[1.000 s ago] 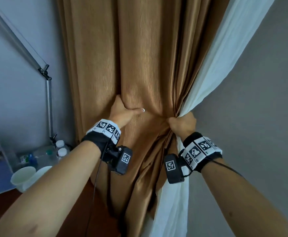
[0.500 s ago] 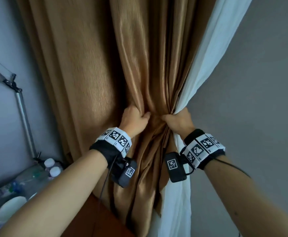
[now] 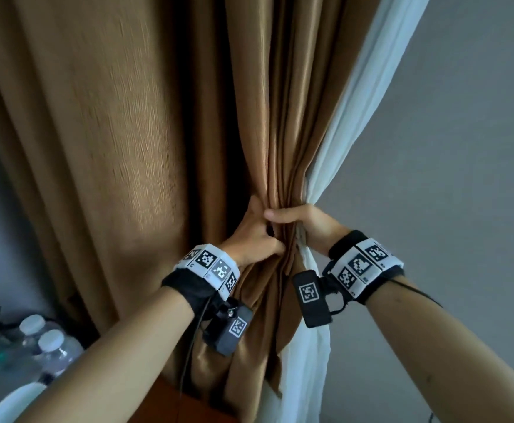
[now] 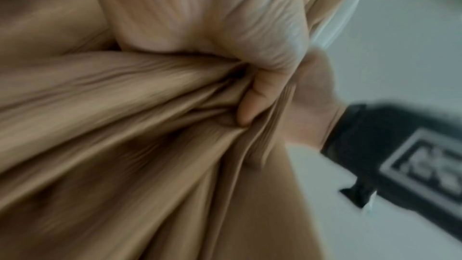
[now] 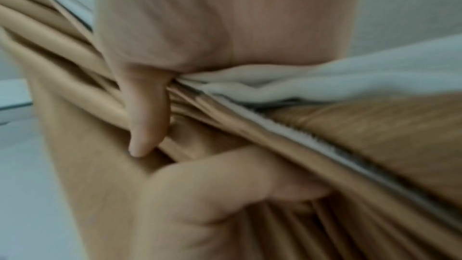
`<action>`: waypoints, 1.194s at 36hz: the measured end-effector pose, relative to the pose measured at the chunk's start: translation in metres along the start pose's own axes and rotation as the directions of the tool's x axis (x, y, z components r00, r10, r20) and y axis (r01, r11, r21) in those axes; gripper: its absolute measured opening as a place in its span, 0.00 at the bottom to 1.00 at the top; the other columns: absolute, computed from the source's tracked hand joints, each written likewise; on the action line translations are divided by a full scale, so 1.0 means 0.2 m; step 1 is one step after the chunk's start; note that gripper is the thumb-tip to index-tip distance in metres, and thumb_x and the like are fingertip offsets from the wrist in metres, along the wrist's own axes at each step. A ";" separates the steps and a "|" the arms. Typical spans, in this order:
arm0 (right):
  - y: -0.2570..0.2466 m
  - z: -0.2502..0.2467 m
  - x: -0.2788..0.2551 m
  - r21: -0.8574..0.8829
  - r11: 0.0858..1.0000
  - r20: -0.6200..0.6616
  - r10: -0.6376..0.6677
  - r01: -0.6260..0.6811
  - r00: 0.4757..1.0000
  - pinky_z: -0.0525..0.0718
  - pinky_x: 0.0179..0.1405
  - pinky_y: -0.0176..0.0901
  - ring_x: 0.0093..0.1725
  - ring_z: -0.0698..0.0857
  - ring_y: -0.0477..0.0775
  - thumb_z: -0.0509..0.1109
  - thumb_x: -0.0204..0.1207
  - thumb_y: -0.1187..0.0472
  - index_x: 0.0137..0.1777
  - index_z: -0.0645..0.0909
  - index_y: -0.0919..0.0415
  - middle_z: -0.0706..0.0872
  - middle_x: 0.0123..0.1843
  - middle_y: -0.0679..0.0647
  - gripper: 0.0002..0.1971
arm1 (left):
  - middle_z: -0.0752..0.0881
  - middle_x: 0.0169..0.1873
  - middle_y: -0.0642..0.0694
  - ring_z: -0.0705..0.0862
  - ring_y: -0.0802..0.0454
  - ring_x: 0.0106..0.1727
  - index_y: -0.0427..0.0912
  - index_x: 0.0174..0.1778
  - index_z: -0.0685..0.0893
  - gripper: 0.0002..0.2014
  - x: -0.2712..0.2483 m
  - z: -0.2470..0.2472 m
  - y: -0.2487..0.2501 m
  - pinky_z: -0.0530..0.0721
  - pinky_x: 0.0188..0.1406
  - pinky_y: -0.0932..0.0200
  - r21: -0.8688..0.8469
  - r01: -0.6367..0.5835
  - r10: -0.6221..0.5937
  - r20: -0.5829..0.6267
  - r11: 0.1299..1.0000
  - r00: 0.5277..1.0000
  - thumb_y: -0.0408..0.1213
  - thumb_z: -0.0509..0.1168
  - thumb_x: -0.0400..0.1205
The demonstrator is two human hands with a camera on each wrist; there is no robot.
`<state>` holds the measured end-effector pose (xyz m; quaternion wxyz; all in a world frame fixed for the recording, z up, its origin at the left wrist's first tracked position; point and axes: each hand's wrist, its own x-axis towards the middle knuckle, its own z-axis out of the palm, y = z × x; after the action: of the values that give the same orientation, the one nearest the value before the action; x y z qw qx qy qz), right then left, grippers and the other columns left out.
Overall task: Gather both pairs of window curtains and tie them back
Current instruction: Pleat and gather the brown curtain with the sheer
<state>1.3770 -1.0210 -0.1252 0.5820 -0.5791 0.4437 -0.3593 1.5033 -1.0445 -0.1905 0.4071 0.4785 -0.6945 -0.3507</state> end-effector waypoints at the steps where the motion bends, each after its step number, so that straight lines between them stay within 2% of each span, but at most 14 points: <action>1: 0.00 0.01 0.01 -0.024 0.999 -0.028 -0.030 0.030 0.999 0.85 0.63 0.46 0.59 0.87 0.54 0.74 0.74 0.67 0.67 0.81 0.63 0.88 0.61 0.58 0.21 | 0.72 0.69 0.48 0.73 0.51 0.73 0.39 0.73 0.67 0.43 -0.01 0.02 -0.02 0.76 0.72 0.53 0.003 -0.037 0.037 -0.005 0.999 0.999 0.38 0.70 0.58; 5: 0.06 0.09 0.13 -0.307 0.946 -0.362 -0.217 0.104 0.907 0.85 0.51 0.38 0.52 0.87 0.49 0.86 0.57 0.54 0.60 0.81 0.59 0.88 0.51 0.48 0.31 | 0.69 0.76 0.35 0.65 0.47 0.79 0.29 0.79 0.63 0.37 -0.09 0.15 -0.12 0.65 0.80 0.50 0.147 -0.088 0.079 0.069 0.985 0.995 0.32 0.63 0.72; 9: 0.08 0.10 0.19 -0.383 0.924 -0.531 -0.228 0.009 0.816 0.83 0.41 0.42 0.39 0.80 0.54 0.73 0.65 0.57 0.37 0.70 0.52 0.78 0.37 0.48 0.12 | 0.64 0.78 0.28 0.68 0.36 0.78 0.27 0.82 0.51 0.41 -0.08 0.15 -0.18 0.68 0.77 0.45 0.328 0.026 -0.084 0.164 0.944 0.983 0.30 0.69 0.78; 13: 0.07 0.06 0.22 -0.398 0.917 -0.536 -0.210 -0.025 0.818 0.81 0.41 0.40 0.46 0.85 0.59 0.73 0.67 0.59 0.48 0.77 0.62 0.84 0.47 0.56 0.13 | 0.67 0.76 0.40 0.70 0.45 0.76 0.37 0.83 0.52 0.50 -0.02 -0.02 -0.17 0.69 0.76 0.56 0.409 0.098 -0.198 0.211 0.907 0.957 0.33 0.75 0.69; 15: 0.06 0.04 0.22 -0.377 0.926 -0.550 -0.198 -0.030 0.811 0.84 0.43 0.42 0.49 0.86 0.61 0.73 0.66 0.59 0.50 0.78 0.65 0.85 0.49 0.59 0.15 | 0.76 0.66 0.44 0.76 0.48 0.68 0.43 0.75 0.63 0.42 0.00 -0.13 -0.13 0.77 0.68 0.55 0.329 0.178 -0.244 0.172 0.927 0.954 0.34 0.77 0.67; 19: 0.06 0.04 0.22 -0.356 0.933 -0.587 -0.183 -0.048 0.789 0.86 0.59 0.50 0.57 0.84 0.63 0.72 0.68 0.60 0.58 0.77 0.66 0.84 0.57 0.62 0.20 | 0.83 0.42 0.50 0.82 0.50 0.51 0.47 0.49 0.78 0.18 0.05 -0.37 -0.02 0.80 0.51 0.57 0.030 0.215 -0.208 -0.166 0.976 0.964 0.26 0.75 0.70; 21: 0.05 0.05 0.22 -0.342 0.938 -0.584 -0.170 -0.050 0.794 0.85 0.61 0.50 0.58 0.84 0.64 0.71 0.70 0.61 0.61 0.76 0.66 0.83 0.59 0.62 0.20 | 0.82 0.39 0.52 0.83 0.49 0.47 0.47 0.44 0.77 0.15 0.07 -0.45 0.01 0.81 0.51 0.56 0.044 0.148 -0.107 -0.497 0.988 0.861 0.33 0.77 0.70; 23: 0.04 0.06 0.21 -0.332 0.942 -0.585 -0.161 -0.053 0.795 0.84 0.62 0.52 0.59 0.84 0.64 0.70 0.69 0.62 0.61 0.76 0.66 0.84 0.59 0.62 0.20 | 0.80 0.47 0.49 0.81 0.48 0.51 0.43 0.53 0.75 0.24 0.07 -0.47 0.04 0.80 0.56 0.56 0.143 0.141 -0.001 -0.697 0.980 0.717 0.43 0.80 0.68; 25: 0.04 0.08 0.21 -0.318 0.946 -0.589 -0.148 -0.060 0.794 0.85 0.63 0.53 0.59 0.84 0.65 0.70 0.68 0.62 0.61 0.76 0.66 0.83 0.60 0.62 0.21 | 0.74 0.61 0.41 0.76 0.43 0.62 0.38 0.65 0.70 0.41 0.08 -0.45 0.07 0.74 0.67 0.53 0.278 0.219 0.059 -0.732 0.935 0.679 0.52 0.82 0.64; 28: 0.04 0.10 0.20 -0.318 0.947 -0.570 -0.147 -0.052 0.808 0.86 0.60 0.51 0.57 0.85 0.63 0.69 0.68 0.63 0.55 0.75 0.63 0.82 0.54 0.59 0.15 | 0.73 0.69 0.33 0.74 0.36 0.70 0.32 0.73 0.65 0.45 0.12 -0.41 0.09 0.71 0.70 0.49 0.304 0.356 -0.041 -0.706 0.884 0.707 0.52 0.79 0.68; 32: 0.05 0.08 0.20 -0.310 0.949 -0.572 -0.143 -0.052 0.808 0.82 0.56 0.44 0.58 0.82 0.62 0.68 0.70 0.63 0.58 0.73 0.64 0.78 0.53 0.58 0.16 | 0.85 0.59 0.31 0.83 0.34 0.62 0.31 0.64 0.80 0.16 0.14 -0.40 0.08 0.79 0.56 0.52 0.167 0.358 -0.173 -0.645 0.919 0.744 0.37 0.63 0.84; 36: 0.06 0.04 0.21 -0.278 0.960 -0.605 -0.154 -0.025 0.781 0.78 0.54 0.41 0.59 0.82 0.65 0.68 0.70 0.63 0.64 0.75 0.66 0.82 0.60 0.61 0.21 | 0.88 0.49 0.40 0.87 0.43 0.52 0.35 0.55 0.83 0.14 0.08 -0.31 0.11 0.80 0.49 0.59 0.092 0.232 -0.171 -0.435 0.968 0.884 0.44 0.64 0.85; 40: 0.06 0.02 0.22 -0.287 0.957 -0.524 -0.199 0.049 0.828 0.84 0.60 0.50 0.57 0.85 0.62 0.67 0.68 0.66 0.56 0.81 0.62 0.86 0.53 0.57 0.15 | 0.87 0.57 0.44 0.85 0.48 0.60 0.37 0.66 0.80 0.23 0.04 -0.27 0.11 0.80 0.66 0.50 0.076 0.178 -0.149 -0.286 0.981 0.947 0.50 0.68 0.81; 43: 0.06 0.02 0.19 -0.218 0.964 -0.371 -0.225 0.151 0.901 0.83 0.51 0.42 0.51 0.85 0.52 0.68 0.67 0.71 0.55 0.80 0.56 0.85 0.46 0.49 0.18 | 0.88 0.59 0.45 0.85 0.50 0.62 0.38 0.66 0.81 0.36 0.02 -0.25 0.12 0.80 0.68 0.48 0.012 0.152 -0.143 -0.263 0.988 0.954 0.62 0.69 0.71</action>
<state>1.3937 -1.0543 -0.1416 0.3880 -0.5867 0.5242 -0.4801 1.5384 -1.0459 -0.1466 0.4599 0.5775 -0.6028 -0.3026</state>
